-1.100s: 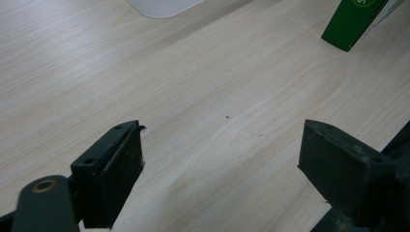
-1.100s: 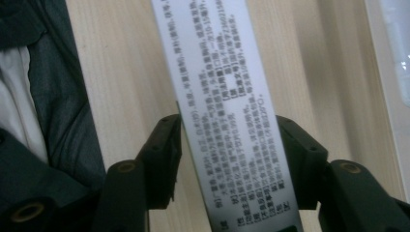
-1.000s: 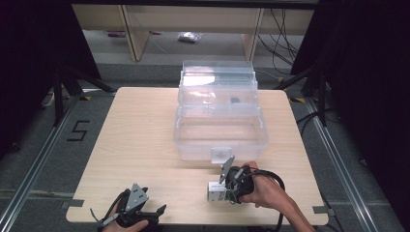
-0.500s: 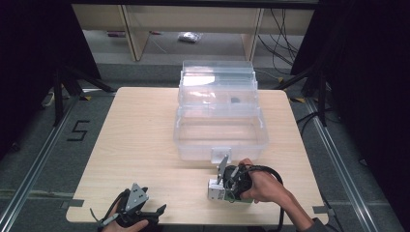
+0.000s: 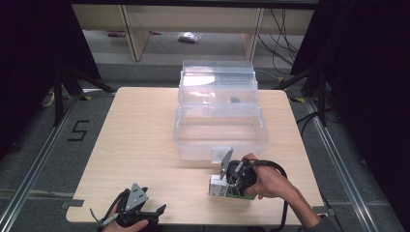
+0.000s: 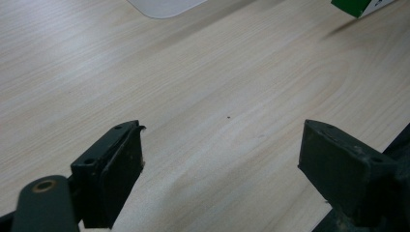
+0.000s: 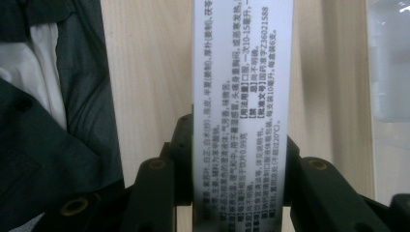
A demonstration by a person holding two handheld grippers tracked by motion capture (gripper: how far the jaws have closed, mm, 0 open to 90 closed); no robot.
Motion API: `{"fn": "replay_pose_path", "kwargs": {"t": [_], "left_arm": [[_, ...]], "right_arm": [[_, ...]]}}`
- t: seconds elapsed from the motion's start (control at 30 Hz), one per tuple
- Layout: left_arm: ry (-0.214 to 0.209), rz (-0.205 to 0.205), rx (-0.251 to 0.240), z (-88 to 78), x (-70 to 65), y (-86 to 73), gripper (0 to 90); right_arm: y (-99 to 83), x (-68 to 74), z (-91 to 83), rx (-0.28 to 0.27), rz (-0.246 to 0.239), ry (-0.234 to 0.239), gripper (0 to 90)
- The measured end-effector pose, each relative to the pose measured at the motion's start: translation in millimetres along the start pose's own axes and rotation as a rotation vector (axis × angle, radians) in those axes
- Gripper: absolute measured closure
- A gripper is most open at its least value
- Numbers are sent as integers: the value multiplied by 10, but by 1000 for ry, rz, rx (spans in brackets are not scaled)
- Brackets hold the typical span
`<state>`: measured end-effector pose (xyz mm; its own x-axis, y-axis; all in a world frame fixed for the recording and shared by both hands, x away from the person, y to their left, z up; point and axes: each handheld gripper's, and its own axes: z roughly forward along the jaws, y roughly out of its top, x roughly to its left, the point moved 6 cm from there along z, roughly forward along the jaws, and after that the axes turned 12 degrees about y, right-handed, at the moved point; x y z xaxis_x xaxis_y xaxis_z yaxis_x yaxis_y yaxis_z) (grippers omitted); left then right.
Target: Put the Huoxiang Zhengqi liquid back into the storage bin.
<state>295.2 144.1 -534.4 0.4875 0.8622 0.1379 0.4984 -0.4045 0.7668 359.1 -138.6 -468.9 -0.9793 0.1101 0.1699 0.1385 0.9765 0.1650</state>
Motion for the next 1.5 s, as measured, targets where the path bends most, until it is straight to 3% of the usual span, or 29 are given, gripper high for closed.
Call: {"fn": "replay_pose_path", "kwargs": {"t": [0.03, 0.13, 0.23, 0.27, 0.3, 0.43, 0.47, 0.6, 0.67, 0.7, 0.73, 0.8, 0.83, 0.9, 0.97, 1.0, 1.07, 1.13, 1.17, 1.2, 1.23, 1.37, 1.4, 1.43, 1.47, 1.5], "left_arm": [[-7, 22, 5, -10, 10, -5, 152], [1, 6, -4, 6, 4, 0, 152], [-8, 30, 8, -8, 11, -7, 152], [-2, 7, -4, 3, 2, 1, 151], [3, 6, -5, 7, 5, 0, 152], [-7, 20, 3, -4, 7, -4, 152], [-7, 19, 4, -5, 6, -5, 152], [2, 6, -6, 7, 6, 1, 151], [0, 4, -6, 6, 2, 1, 152], [-6, 2, -7, 3, -5, 3, 152], [-9, 30, 8, -7, 13, -7, 152], [-8, 21, 4, -5, 7, -4, 152], [-5, 17, 0, -1, 6, -2, 151], [2, 7, -6, 9, 7, 1, 152], [1, 5, -6, 8, 4, 1, 151], [1, 4, -6, 8, 4, 1, 152], [3, 13, 0, 4, 13, -2, 152], [2, 10, -2, 6, 12, -2, 152], [3, 11, -1, 3, 12, -1, 152], [1, 10, -2, 7, 12, -1, 152], [1, 11, -2, 10, 14, -1, 152], [4, 10, -1, 0, 12, -3, 151], [-6, -17, -23, 17, -8, 8, 152], [-6, -17, -23, 17, -8, 8, 152], [-5, 33, 6, -1, 25, -10, 152], [-5, 33, 6, -1, 25, -10, 152]], "right_arm": [[3, 2, -29, 2, 1, -2, 646], [12, -1, -90, -8, -5, -1, 646], [29, -29, -152, -16, -36, -4, 646], [16, -11, -174, -19, 8, -6, 646], [31, -31, -181, -28, -23, -1, 646], [27, -33, -259, -41, 6, 3, 646], [40, -54, -287, -47, -19, 4, 646], [56, -39, -409, -58, 27, 8, 646], [72, -98, -464, -62, -34, -1, 647], [84, -74, -502, -70, -10, 3, 646], [79, -60, -527, -69, 23, 3, 647], [84, -101, -596, -65, 2, -8, 646], [98, -89, -619, -73, 21, -4, 647], [107, -122, -667, -64, -8, -11, 647], [122, -132, -706, -83, 11, -5, 647], [134, -154, -718, -84, -19, -9, 647], [141, -172, -755, -89, -18, -4, 647], [142, -176, -792, -104, 13, -1, 647], [151, -208, -812, -105, -18, -6, 648], [144, -200, -832, -101, 10, -5, 647], [152, -222, -845, -105, -6, -4, 648], [158, -258, -902, -113, 8, -8, 648], [166, -289, -942, -114, -6, -7, 648], [166, -289, -942, -114, -6, -7, 648], [169, -314, -979, -120, 2, -10, 648], [169, -314, -979, -120, 2, -10, 648]]}}
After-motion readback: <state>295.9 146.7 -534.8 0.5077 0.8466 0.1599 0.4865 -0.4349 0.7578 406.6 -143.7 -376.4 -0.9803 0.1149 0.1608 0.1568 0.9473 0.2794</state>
